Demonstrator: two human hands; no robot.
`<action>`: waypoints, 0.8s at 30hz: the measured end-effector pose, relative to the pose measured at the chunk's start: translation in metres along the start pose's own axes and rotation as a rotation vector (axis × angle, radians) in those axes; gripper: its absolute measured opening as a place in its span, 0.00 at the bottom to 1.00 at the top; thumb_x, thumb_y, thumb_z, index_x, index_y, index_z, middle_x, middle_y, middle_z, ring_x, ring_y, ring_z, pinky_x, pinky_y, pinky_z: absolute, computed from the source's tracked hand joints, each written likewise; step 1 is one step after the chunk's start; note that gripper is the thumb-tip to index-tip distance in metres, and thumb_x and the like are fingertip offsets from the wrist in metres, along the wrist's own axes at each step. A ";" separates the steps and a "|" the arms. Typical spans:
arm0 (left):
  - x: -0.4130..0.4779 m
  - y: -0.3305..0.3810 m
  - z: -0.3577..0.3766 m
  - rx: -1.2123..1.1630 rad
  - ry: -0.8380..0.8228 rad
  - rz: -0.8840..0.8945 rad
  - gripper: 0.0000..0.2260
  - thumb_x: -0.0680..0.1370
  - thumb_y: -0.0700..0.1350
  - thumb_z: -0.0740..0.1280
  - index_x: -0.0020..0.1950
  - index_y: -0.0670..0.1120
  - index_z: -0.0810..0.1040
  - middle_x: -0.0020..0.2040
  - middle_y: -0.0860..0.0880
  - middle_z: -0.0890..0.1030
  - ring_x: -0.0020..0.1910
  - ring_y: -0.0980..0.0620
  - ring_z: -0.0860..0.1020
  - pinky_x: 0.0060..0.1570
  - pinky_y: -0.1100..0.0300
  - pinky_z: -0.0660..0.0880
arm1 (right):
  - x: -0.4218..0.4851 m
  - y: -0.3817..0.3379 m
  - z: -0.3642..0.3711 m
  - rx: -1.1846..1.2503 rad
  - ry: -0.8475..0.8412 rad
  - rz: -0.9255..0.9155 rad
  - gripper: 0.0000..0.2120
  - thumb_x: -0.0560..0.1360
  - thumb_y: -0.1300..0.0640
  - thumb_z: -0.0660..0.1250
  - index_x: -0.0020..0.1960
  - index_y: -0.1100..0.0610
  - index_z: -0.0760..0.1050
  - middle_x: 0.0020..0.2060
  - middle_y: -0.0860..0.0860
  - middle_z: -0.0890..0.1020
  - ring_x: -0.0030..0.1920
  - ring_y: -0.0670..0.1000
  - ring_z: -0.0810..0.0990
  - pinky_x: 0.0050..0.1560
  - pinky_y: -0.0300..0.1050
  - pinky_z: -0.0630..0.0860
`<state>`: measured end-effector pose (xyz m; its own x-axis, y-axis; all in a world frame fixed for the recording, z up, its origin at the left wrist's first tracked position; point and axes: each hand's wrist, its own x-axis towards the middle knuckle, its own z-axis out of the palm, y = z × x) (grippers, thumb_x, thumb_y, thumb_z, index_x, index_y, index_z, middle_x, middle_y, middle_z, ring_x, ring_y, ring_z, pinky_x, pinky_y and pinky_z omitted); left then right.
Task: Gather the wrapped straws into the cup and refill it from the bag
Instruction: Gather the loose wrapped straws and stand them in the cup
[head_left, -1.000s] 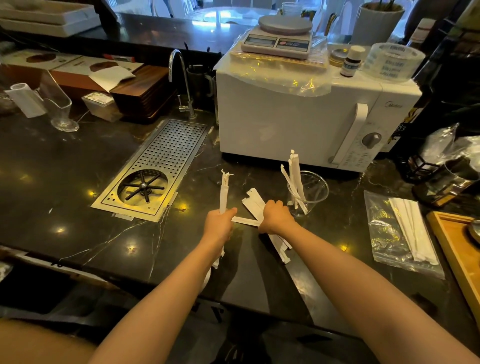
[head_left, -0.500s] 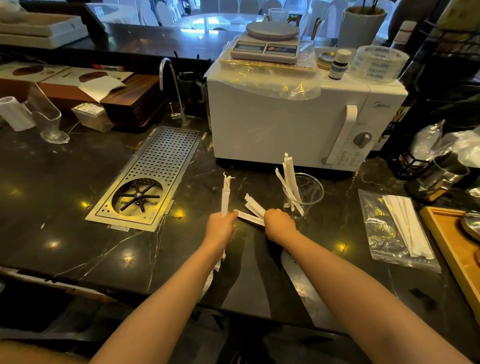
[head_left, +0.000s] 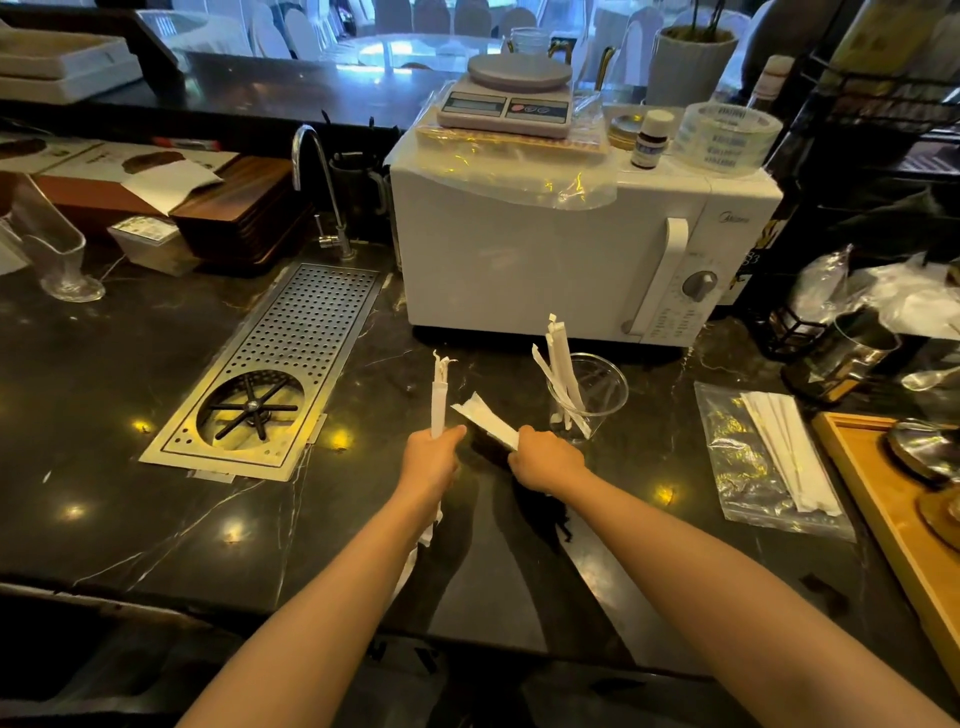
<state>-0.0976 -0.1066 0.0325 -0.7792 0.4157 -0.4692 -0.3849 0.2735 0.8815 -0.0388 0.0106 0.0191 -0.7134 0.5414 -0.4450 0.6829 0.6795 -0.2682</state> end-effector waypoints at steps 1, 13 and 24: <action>0.002 0.000 0.001 -0.006 -0.002 0.001 0.11 0.78 0.44 0.60 0.36 0.46 0.69 0.27 0.50 0.65 0.24 0.56 0.63 0.24 0.66 0.61 | 0.000 0.000 -0.001 0.060 -0.022 0.011 0.17 0.78 0.56 0.54 0.62 0.64 0.68 0.57 0.62 0.77 0.53 0.61 0.77 0.50 0.52 0.73; 0.007 0.019 0.016 -0.149 -0.141 0.105 0.12 0.76 0.52 0.63 0.37 0.45 0.72 0.24 0.52 0.66 0.19 0.59 0.63 0.23 0.66 0.61 | -0.024 -0.013 -0.031 1.172 -0.118 -0.142 0.09 0.72 0.69 0.53 0.41 0.59 0.69 0.25 0.52 0.67 0.18 0.43 0.67 0.21 0.35 0.64; 0.000 0.031 0.023 -0.147 -0.286 0.249 0.02 0.74 0.42 0.67 0.45 0.46 0.78 0.38 0.46 0.79 0.39 0.52 0.80 0.33 0.62 0.78 | -0.041 -0.023 -0.036 0.946 -0.123 -0.329 0.21 0.73 0.69 0.54 0.65 0.62 0.67 0.38 0.52 0.74 0.41 0.50 0.77 0.42 0.42 0.75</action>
<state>-0.0978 -0.0785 0.0587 -0.6963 0.6840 -0.2175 -0.2842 0.0155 0.9586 -0.0313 -0.0095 0.0742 -0.9042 0.3061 -0.2978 0.3375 0.0851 -0.9375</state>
